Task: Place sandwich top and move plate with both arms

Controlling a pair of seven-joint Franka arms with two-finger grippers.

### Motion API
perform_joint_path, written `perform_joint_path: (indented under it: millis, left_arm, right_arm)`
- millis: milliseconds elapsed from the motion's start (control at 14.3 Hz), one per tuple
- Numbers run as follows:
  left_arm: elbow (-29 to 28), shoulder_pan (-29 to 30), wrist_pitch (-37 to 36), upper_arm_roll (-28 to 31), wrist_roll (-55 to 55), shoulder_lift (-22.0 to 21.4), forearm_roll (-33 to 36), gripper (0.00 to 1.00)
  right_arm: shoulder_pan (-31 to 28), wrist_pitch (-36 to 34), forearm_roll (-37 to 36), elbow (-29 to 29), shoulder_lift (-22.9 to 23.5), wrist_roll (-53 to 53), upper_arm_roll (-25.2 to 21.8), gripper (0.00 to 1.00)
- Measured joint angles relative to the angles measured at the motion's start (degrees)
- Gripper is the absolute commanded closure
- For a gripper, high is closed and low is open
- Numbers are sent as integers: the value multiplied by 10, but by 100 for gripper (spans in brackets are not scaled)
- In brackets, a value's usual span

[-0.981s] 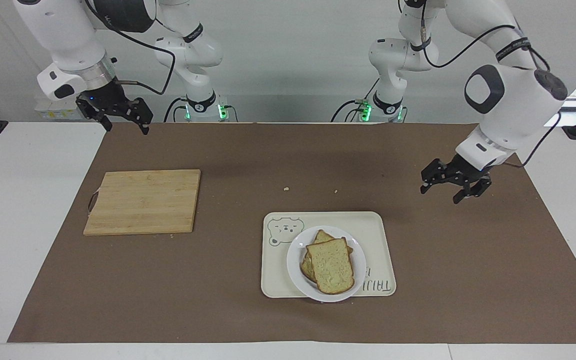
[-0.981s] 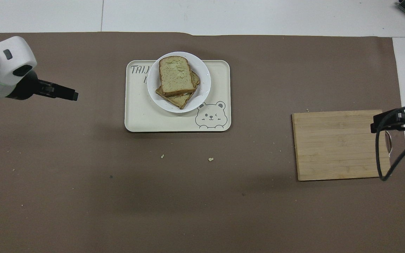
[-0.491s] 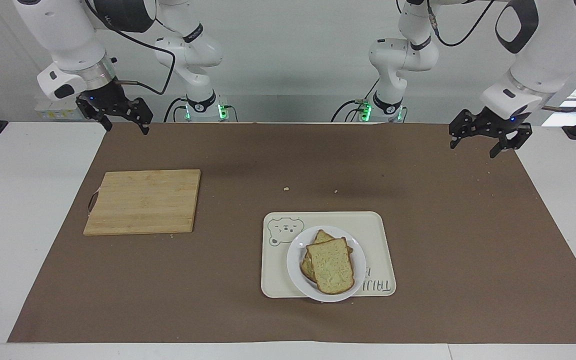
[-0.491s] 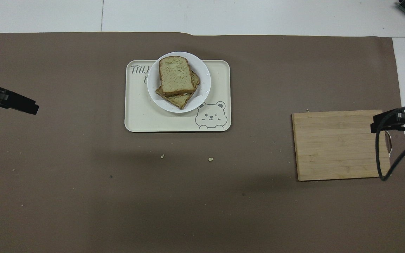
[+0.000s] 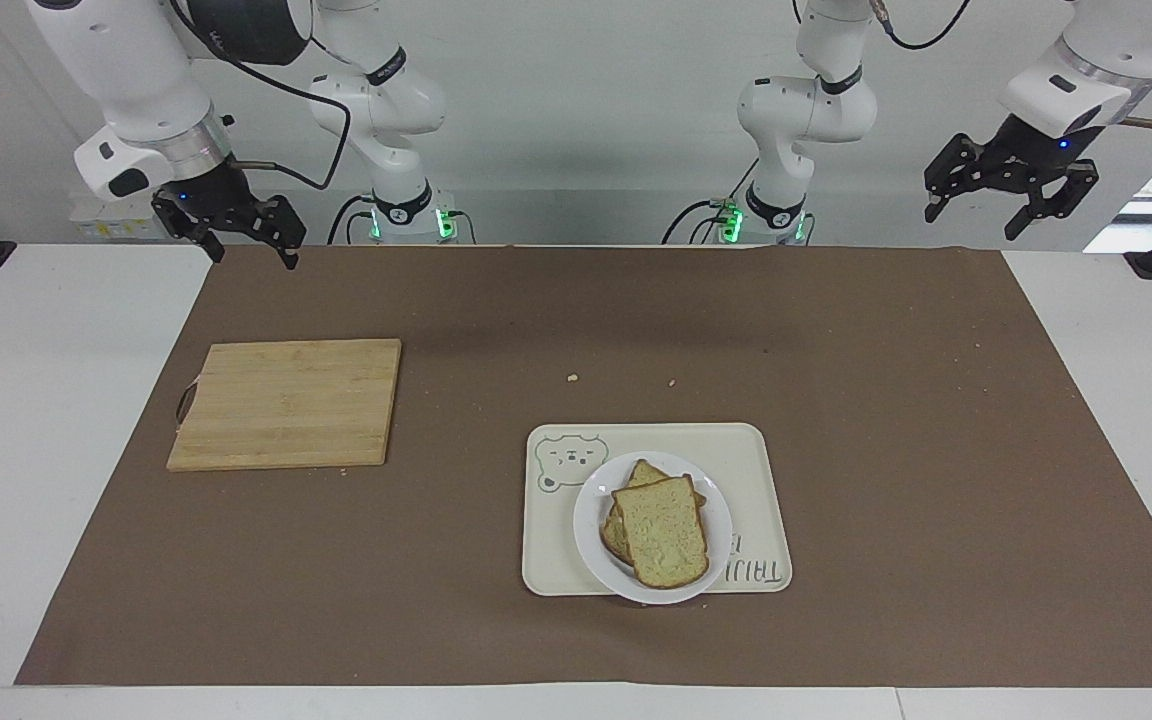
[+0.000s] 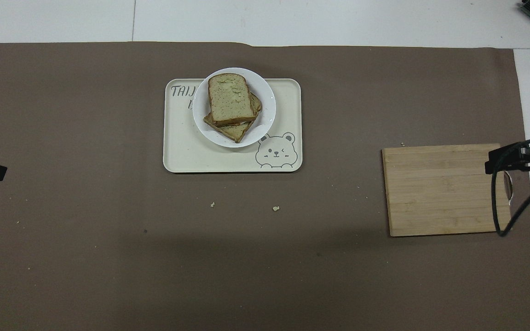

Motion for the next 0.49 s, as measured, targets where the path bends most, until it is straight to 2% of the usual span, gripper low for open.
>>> perform_joint_path:
  millis: [280,491]
  left_arm:
    - [-11,53,-12,-23,0,-3,0,0]
    - [-19,111,-20,-96,-38,-6,8,0]
  right_arm:
    - [0,0,0,0,0,0,0,0]
    - [0,0,0,0,0,0,0,0]
